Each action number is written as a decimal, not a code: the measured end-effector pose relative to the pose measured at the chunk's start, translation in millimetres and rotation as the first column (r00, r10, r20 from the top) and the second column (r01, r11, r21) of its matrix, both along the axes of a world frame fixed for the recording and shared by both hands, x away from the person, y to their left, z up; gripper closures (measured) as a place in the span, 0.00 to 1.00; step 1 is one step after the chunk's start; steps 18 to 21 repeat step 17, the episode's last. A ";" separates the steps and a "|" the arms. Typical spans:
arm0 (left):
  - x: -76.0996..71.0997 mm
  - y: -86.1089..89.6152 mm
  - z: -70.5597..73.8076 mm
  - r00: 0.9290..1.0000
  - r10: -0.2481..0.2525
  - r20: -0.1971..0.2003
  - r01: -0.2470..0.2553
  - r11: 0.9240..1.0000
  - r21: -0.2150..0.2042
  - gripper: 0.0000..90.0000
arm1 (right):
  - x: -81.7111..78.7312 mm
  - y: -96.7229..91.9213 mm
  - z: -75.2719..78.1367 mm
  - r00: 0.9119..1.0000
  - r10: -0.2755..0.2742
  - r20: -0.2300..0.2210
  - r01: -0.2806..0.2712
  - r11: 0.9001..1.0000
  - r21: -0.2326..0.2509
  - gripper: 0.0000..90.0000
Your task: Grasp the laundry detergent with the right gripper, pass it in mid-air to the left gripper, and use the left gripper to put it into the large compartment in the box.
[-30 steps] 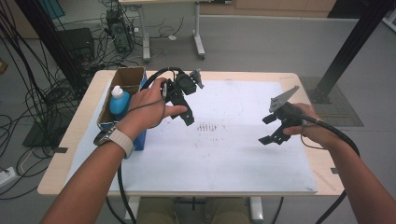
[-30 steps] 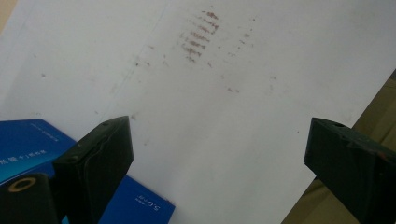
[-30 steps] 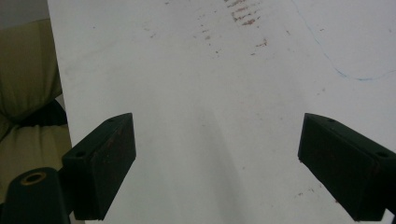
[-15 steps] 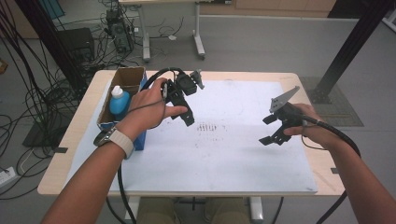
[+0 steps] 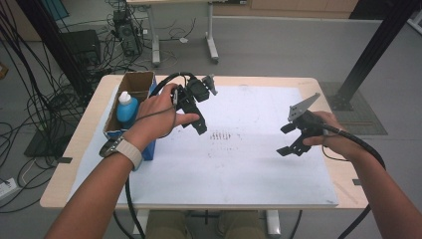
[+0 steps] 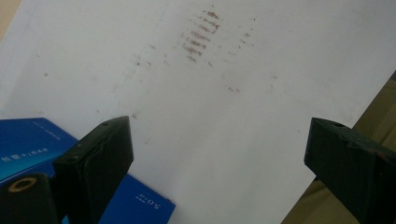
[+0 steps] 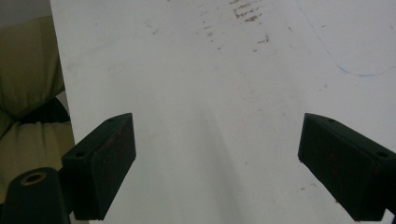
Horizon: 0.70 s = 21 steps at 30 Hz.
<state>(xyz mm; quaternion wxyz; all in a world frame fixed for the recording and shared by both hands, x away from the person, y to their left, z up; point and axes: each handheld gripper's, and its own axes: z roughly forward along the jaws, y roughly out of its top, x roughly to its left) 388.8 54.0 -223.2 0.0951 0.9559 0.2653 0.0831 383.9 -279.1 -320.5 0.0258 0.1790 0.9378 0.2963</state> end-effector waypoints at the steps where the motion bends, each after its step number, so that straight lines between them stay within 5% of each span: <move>1: 0.0 -0.1 -0.2 1.000 0.001 0.001 -0.001 1.000 0.001 0.09 | 0.1 -0.2 0.3 1.000 0.001 0.001 -0.001 1.000 0.000 0.13; 21: -0.5 -0.6 -0.9 1.000 0.000 0.005 0.000 1.000 0.006 0.09 | -0.5 0.2 -0.9 1.000 0.002 0.001 -0.002 1.000 0.001 0.13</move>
